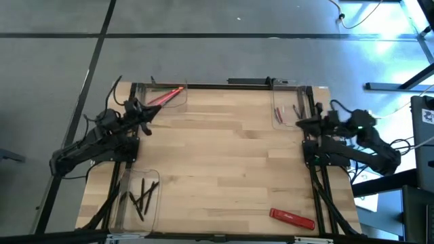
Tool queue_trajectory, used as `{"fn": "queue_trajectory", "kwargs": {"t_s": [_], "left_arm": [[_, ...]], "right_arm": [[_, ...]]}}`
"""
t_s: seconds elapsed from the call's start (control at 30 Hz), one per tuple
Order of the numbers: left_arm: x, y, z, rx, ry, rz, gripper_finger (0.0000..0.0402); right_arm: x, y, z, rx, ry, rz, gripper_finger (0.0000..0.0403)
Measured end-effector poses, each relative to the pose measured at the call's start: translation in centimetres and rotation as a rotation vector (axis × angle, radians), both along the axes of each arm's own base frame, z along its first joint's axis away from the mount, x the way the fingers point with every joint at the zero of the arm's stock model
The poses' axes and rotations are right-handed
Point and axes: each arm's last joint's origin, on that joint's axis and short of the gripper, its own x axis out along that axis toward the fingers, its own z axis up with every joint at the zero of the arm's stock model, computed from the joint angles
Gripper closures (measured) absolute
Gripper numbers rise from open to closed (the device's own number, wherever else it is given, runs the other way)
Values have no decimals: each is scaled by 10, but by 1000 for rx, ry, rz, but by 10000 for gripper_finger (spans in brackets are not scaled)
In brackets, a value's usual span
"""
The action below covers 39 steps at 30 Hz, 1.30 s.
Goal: Sort crayons/erasers/pens/pencils in bins
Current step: Return to Home Position
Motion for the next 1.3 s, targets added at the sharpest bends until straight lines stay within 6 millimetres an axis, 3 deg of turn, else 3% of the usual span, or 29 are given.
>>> {"fn": "queue_trajectory", "kwargs": {"t_s": [0.2,0.43,0.63,0.83,1.3], "left_arm": [[9,3,-19,34,-53,-43,401],[15,5,-41,34,-36,-109,401],[16,4,-45,57,23,-160,401],[16,4,-46,164,83,-146,401],[16,4,-46,154,81,-137,401]], "right_arm": [[25,-7,-27,-61,-37,62,398],[51,-16,-74,-106,-103,63,398],[60,-19,-103,-128,-121,59,398],[61,-20,-113,-150,-24,29,398],[61,-20,-114,-236,-4,21,386]]}}
